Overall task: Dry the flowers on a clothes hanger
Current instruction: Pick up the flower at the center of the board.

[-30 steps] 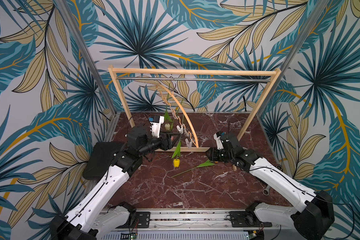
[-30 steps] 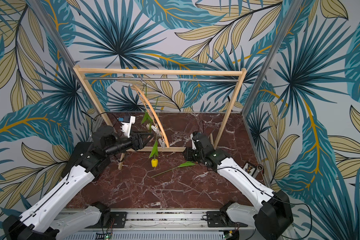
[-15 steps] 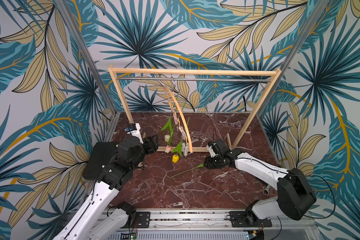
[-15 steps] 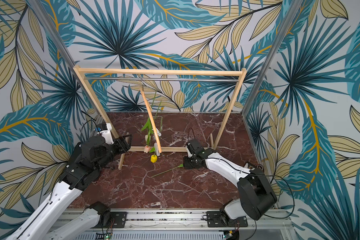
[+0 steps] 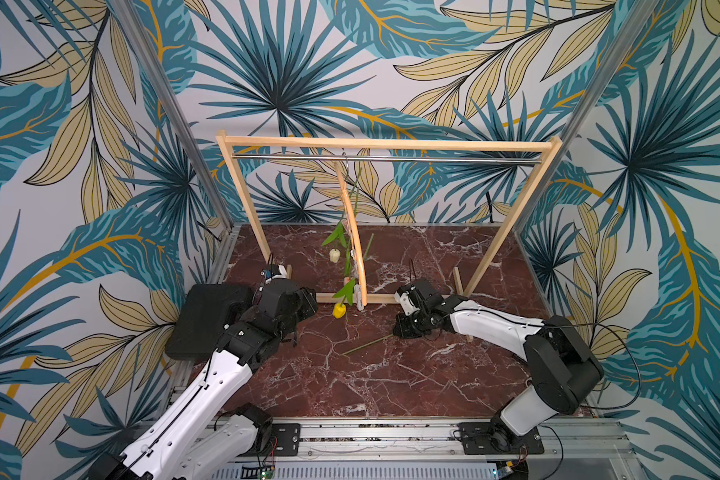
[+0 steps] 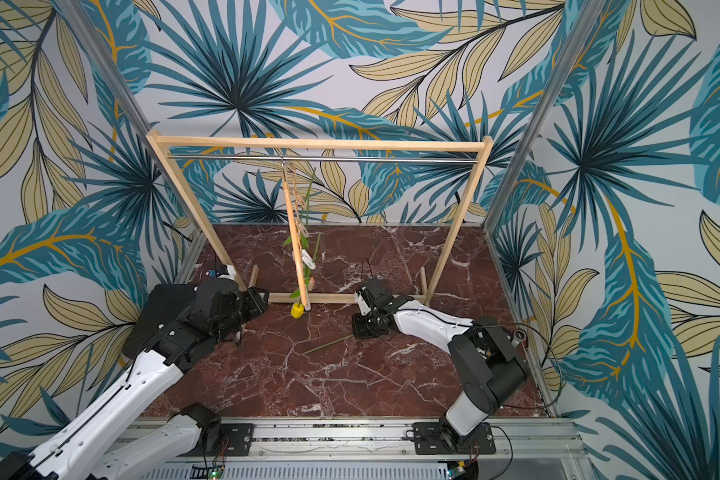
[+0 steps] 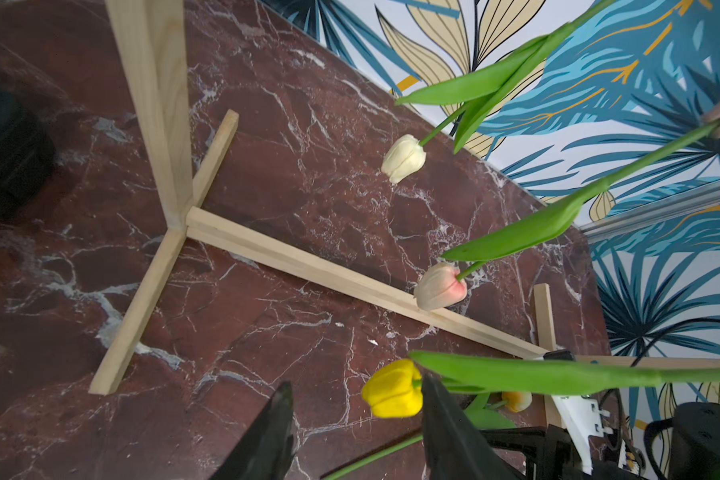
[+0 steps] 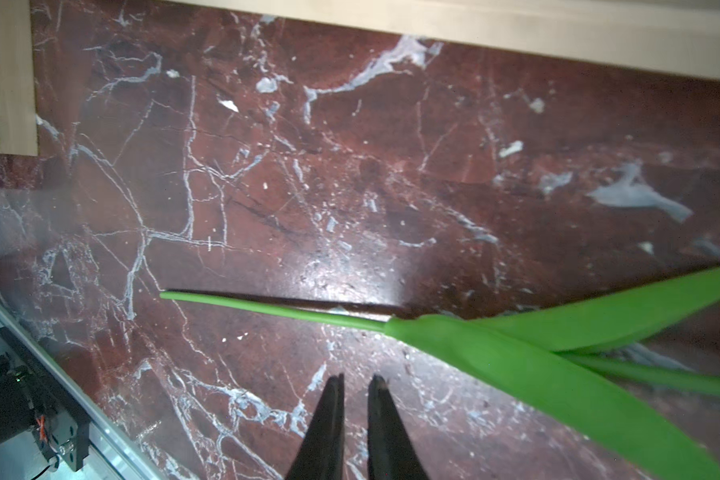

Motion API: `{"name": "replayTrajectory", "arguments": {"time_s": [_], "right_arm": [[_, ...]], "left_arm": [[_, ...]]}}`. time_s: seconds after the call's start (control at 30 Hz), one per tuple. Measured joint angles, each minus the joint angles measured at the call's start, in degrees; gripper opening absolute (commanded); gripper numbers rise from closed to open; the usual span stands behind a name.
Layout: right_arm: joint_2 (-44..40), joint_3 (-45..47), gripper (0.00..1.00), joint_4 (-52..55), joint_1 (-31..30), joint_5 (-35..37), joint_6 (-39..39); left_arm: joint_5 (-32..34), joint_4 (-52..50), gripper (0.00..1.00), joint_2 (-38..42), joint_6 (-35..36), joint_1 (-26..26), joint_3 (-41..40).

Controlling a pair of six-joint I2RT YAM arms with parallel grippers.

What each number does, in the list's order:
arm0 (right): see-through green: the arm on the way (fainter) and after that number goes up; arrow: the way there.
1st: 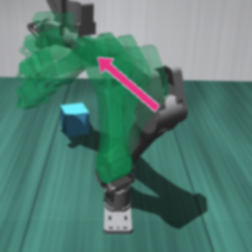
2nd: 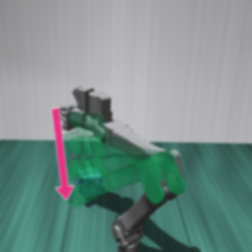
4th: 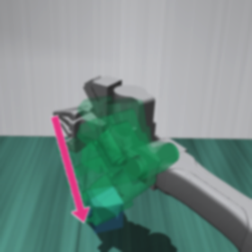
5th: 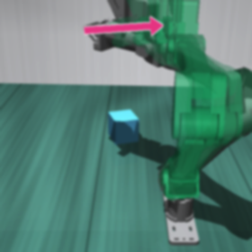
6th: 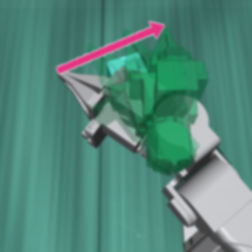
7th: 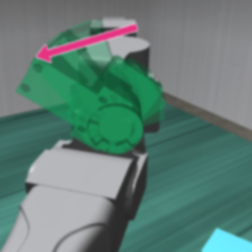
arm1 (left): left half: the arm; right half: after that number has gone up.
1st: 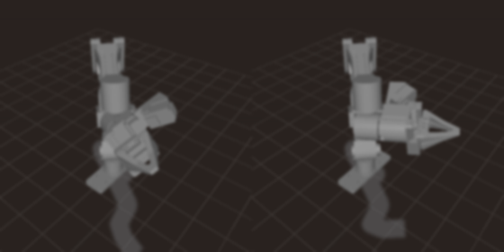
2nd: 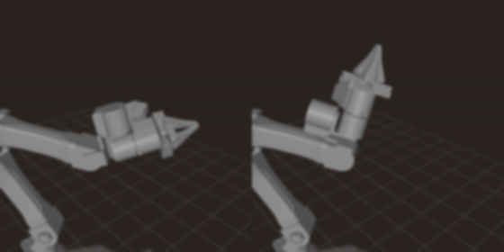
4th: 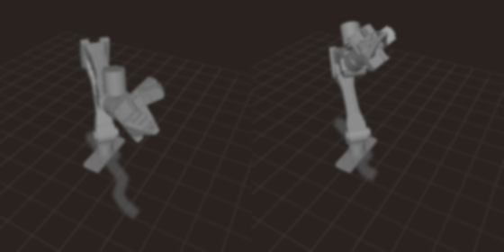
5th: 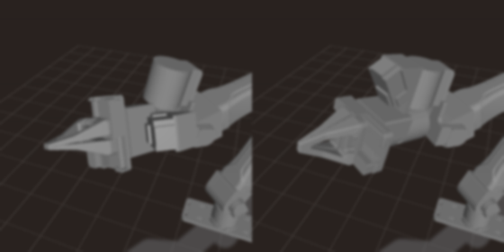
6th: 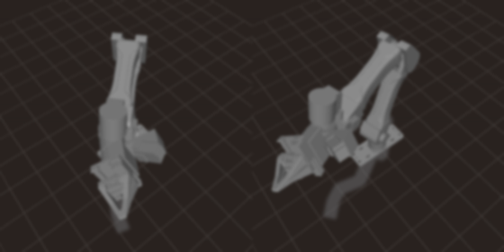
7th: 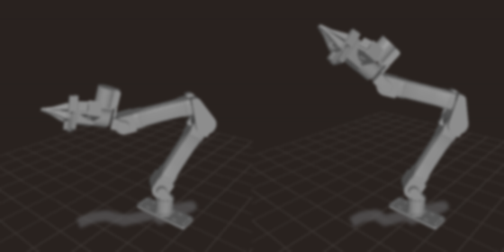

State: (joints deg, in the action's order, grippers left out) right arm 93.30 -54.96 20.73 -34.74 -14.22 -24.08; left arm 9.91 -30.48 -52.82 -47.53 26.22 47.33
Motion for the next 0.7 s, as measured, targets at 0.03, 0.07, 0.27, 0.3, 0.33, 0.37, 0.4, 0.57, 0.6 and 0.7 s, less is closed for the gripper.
{"name": "replayTrajectory", "arguments": {"time_s": [0.03,0.07,0.27,0.3,0.33,0.37,0.4,0.57,0.6,0.7], "right_arm": [[0.3,-0.2,0.21,-0.3,-0.4,0.0,-0.3],[0.7,-0.4,0.22,-0.6,-0.7,0.0,-0.5],[5.7,-3.0,0.23,-0.9,-1.4,0.0,-1.0],[6.2,-3.0,0.24,-0.9,-1.6,0.0,-1.0],[6.3,-3.0,0.24,-0.5,-1.8,0.1,-1.1],[6.4,-3.0,0.24,-0.4,-2.0,0.0,-1.2],[6.4,-3.0,0.24,-0.3,-2.2,0.0,-1.3],[6.7,-3.0,0.24,-0.8,-3.9,0.0,-2.6],[7.1,-3.0,0.24,-1.2,-4.5,-0.1,-3.0],[9.0,-3.0,0.24,-2.5,-6.1,-0.5,-4.3]], "left_arm": [[-0.3,0.4,0.52,0.0,-0.1,0.0,-0.6],[-0.7,1.0,0.51,0.0,-0.1,0.0,-1.2],[-2.8,2.5,0.49,0.5,-2.4,0.0,-5.9],[-3.0,2.8,0.5,1.0,-2.9,0.0,-6.9],[-3.1,3.1,0.5,1.6,-3.3,0.0,-8.0],[-3.1,3.4,0.5,2.1,-3.6,0.0,-8.8],[-3.1,3.6,0.49,2.5,-4.2,0.0,-9.7],[-3.2,3.5,0.46,0.4,-4.8,0.0,-10.4],[-3.1,3.1,0.46,-0.2,-4.7,0.0,-10.4],[-2.8,1.5,0.47,-0.5,-4.3,0.0,-10.4]]}}
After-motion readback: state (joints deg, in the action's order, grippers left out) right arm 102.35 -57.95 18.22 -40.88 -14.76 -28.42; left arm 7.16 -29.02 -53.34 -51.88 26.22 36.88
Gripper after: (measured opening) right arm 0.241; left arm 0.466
